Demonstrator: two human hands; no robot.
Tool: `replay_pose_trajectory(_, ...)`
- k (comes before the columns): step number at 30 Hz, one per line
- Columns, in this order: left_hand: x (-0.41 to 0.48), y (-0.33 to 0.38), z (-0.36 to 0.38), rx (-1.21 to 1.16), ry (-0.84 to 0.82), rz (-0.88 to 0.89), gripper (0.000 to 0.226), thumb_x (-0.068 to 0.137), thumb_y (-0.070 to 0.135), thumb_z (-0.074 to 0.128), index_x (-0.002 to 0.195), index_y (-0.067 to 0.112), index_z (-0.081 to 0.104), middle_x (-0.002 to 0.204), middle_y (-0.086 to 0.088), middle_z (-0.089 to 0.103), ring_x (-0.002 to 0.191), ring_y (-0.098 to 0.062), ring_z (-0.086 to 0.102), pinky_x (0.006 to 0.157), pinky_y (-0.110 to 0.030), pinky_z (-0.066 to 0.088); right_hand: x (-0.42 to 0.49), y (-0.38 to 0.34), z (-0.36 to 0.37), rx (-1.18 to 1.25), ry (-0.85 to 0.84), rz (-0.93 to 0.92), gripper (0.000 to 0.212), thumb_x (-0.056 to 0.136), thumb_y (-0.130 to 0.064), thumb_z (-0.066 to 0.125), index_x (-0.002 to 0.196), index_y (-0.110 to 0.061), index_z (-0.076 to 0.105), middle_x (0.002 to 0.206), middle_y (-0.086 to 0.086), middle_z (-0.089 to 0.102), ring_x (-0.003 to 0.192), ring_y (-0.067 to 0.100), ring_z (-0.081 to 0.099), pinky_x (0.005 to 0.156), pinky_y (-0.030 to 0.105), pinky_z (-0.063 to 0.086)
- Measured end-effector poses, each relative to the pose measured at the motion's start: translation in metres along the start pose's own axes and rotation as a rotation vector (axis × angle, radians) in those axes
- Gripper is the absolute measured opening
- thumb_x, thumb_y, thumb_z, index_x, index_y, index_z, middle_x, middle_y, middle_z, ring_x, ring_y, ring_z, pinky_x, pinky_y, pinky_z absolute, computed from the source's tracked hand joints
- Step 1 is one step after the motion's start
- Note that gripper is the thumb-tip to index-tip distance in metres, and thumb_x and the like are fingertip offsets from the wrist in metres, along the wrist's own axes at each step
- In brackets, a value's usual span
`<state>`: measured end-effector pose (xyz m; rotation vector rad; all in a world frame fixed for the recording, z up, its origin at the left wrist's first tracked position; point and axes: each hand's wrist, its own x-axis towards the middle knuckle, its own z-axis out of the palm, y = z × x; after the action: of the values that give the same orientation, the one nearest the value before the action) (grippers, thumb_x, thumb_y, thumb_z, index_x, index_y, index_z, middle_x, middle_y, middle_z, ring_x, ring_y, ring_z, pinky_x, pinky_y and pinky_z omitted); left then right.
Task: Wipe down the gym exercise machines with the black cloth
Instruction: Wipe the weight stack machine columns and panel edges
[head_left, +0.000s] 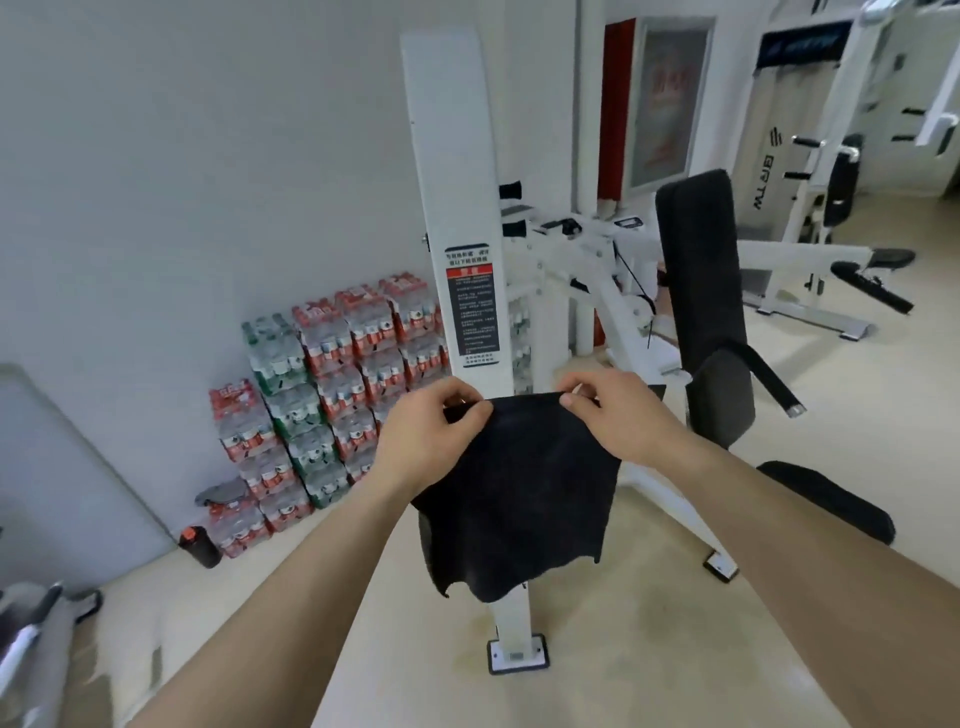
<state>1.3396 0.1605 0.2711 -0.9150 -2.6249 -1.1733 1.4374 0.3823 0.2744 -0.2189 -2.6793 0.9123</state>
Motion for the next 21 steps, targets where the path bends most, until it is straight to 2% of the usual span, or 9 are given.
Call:
replay_pose_trajectory(5, 0.061, 0.037, -0.035, 0.086, 0.197, 0.058, 0.006, 0.091, 0.039, 0.067, 0.092, 0.034, 0.071, 0.088, 0.022, 0.069, 0.086, 0.001, 0.063, 0.076, -0.032, 0.055, 0.069, -0.015, -0.041, 0.032, 0.076, -0.143, 0.014, 0.102, -0.032, 0.053, 0.104, -0.024, 0.065, 0.083, -0.017, 0.056, 0.077, 0.0, 0.053, 0.068, 0.021, 0.04)
replay_pose_trajectory(7, 0.087, 0.049, -0.048, 0.106, 0.279, 0.084, 0.006, 0.092, 0.038, 0.067, 0.091, 0.034, 0.071, 0.084, 0.024, 0.067, 0.084, 0.001, 0.062, 0.073, -0.028, 0.052, 0.1, -0.023, -0.055, 0.017, 0.113, -0.183, 0.02, 0.103, -0.035, 0.051, 0.101, -0.022, 0.066, 0.085, -0.01, 0.063, 0.08, 0.008, 0.058, 0.071, 0.03, 0.047)
replay_pose_trajectory(10, 0.131, 0.065, -0.066, 0.121, 0.394, 0.106, 0.006, 0.093, 0.036, 0.066, 0.09, 0.032, 0.069, 0.082, 0.024, 0.064, 0.08, 0.002, 0.059, 0.07, -0.02, 0.045, 0.148, -0.037, -0.078, -0.001, 0.197, -0.249, 0.024, 0.103, -0.039, 0.049, 0.095, -0.022, 0.065, 0.083, -0.004, 0.066, 0.08, 0.015, 0.061, 0.071, 0.031, 0.048)
replay_pose_trajectory(15, 0.206, 0.093, -0.084, 0.203, 0.55, 0.153, 0.01, 0.091, 0.046, 0.065, 0.092, 0.036, 0.067, 0.088, 0.022, 0.065, 0.084, 0.0, 0.059, 0.072, -0.023, 0.047, 0.225, -0.054, -0.113, -0.054, 0.385, -0.288, 0.028, 0.103, -0.044, 0.044, 0.094, -0.024, 0.062, 0.081, -0.004, 0.065, 0.077, 0.02, 0.061, 0.071, 0.041, 0.052)
replay_pose_trajectory(19, 0.258, 0.113, -0.092, 0.279, 0.627, 0.194, 0.021, 0.086, 0.055, 0.066, 0.09, 0.036, 0.064, 0.09, 0.018, 0.063, 0.083, -0.003, 0.055, 0.065, -0.02, 0.04, 0.282, -0.065, -0.141, -0.046, 0.443, -0.306, 0.028, 0.104, -0.044, 0.041, 0.096, -0.024, 0.06, 0.073, -0.006, 0.059, 0.072, 0.021, 0.06, 0.06, 0.032, 0.041)
replay_pose_trajectory(21, 0.285, 0.123, -0.098, 0.293, 0.666, 0.165, 0.02, 0.086, 0.055, 0.066, 0.091, 0.035, 0.065, 0.092, 0.017, 0.064, 0.084, -0.004, 0.055, 0.063, -0.018, 0.036, 0.309, -0.071, -0.152, -0.046, 0.453, -0.303, 0.029, 0.104, -0.043, 0.04, 0.096, -0.023, 0.059, 0.075, -0.005, 0.06, 0.073, 0.022, 0.06, 0.06, 0.032, 0.041)
